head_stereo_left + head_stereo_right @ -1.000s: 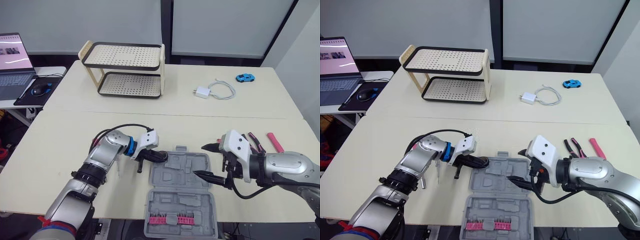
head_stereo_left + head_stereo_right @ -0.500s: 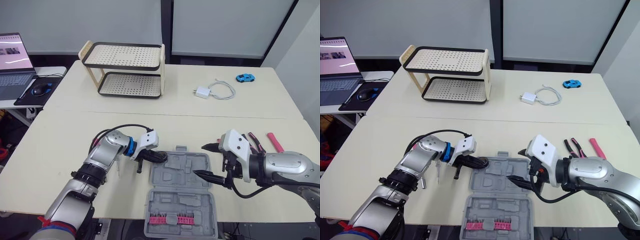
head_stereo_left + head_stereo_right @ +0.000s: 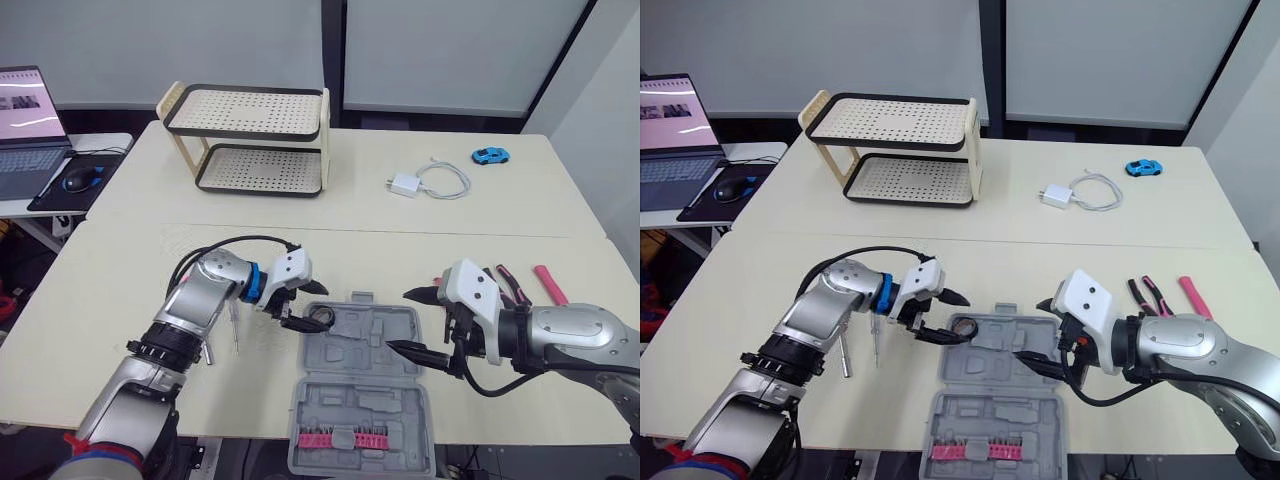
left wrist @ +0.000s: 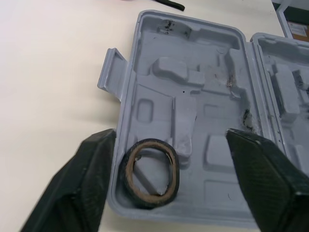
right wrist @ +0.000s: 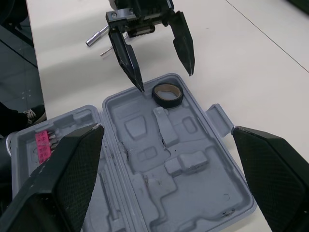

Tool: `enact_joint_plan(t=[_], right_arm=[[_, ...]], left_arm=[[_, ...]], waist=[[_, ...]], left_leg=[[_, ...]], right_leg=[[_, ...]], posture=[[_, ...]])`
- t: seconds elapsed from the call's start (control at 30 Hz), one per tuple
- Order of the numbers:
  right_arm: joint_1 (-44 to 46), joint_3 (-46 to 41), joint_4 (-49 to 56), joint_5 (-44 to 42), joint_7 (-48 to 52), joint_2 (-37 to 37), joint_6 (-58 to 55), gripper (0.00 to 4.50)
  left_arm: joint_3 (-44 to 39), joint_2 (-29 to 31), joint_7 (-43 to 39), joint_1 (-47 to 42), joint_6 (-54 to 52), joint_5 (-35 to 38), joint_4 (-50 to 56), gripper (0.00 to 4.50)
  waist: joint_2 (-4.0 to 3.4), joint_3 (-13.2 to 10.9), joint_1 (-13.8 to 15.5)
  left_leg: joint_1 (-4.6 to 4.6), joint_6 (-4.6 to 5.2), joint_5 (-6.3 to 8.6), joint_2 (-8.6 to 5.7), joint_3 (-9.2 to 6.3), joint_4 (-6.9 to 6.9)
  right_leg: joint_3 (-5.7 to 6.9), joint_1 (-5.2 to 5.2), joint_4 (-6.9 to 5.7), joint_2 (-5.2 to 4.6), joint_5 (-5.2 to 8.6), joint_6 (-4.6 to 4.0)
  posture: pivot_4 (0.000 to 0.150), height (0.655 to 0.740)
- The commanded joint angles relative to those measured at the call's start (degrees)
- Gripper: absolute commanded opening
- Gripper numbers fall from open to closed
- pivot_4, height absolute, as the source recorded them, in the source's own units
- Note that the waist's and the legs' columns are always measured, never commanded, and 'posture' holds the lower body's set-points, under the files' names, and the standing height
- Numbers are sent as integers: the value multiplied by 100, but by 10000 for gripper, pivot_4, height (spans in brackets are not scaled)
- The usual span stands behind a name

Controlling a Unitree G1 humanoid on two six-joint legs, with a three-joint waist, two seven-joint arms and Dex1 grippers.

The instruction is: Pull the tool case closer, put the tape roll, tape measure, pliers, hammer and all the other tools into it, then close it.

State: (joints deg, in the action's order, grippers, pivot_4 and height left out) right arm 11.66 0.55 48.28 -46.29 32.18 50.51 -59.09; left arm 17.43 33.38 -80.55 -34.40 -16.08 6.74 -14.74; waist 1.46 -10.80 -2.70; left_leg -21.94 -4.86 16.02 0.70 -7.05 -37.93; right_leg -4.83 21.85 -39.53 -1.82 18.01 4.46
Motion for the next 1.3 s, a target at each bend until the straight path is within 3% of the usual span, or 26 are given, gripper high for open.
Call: enact_joint_plan(t=[0.03, 0.07, 0.17, 0.43, 1.3], right_arm=[[-20, -154, 142, 32, 16, 25, 152, 45000], [-20, -146, 135, 38, 18, 17, 163, 45000], [-26, -132, 127, 47, 24, 12, 189, 45000], [-35, -130, 134, 17, 20, 9, 206, 45000], [-61, -68, 186, -5, -50, -15, 167, 45000]], left_arm=[[-207, 4, 19, 49, 159, 191, 85, 38526], [-232, -23, 14, 78, 137, 240, 73, 38526], [-276, -87, 65, 141, 206, 305, 49, 32396], [-257, -76, 93, 188, 342, 298, -38, 8169], [176, -439, 506, 199, 1669, -612, -1555, 8169]], waist=[[0, 0, 4], [0, 0, 4], [0, 0, 5], [0, 0, 4], [-1, 0, 24]], left_leg=[[0, 0, 0, 0, 0, 0], [0, 0, 0, 0, 0, 0], [0, 0, 0, 0, 0, 1], [0, 0, 0, 0, -1, 0], [3, 0, 0, 0, -5, 2]], right_leg=[[0, -1, 1, 0, 0, 0], [0, -1, 2, 0, 0, 0], [1, -1, 3, 0, 0, 0], [2, -1, 3, 0, 0, 0], [7, -7, 6, 0, 0, 0]], posture=[[1500, 7350], [1500, 7350], [1500, 7350], [1500, 7350], [1500, 7350]])
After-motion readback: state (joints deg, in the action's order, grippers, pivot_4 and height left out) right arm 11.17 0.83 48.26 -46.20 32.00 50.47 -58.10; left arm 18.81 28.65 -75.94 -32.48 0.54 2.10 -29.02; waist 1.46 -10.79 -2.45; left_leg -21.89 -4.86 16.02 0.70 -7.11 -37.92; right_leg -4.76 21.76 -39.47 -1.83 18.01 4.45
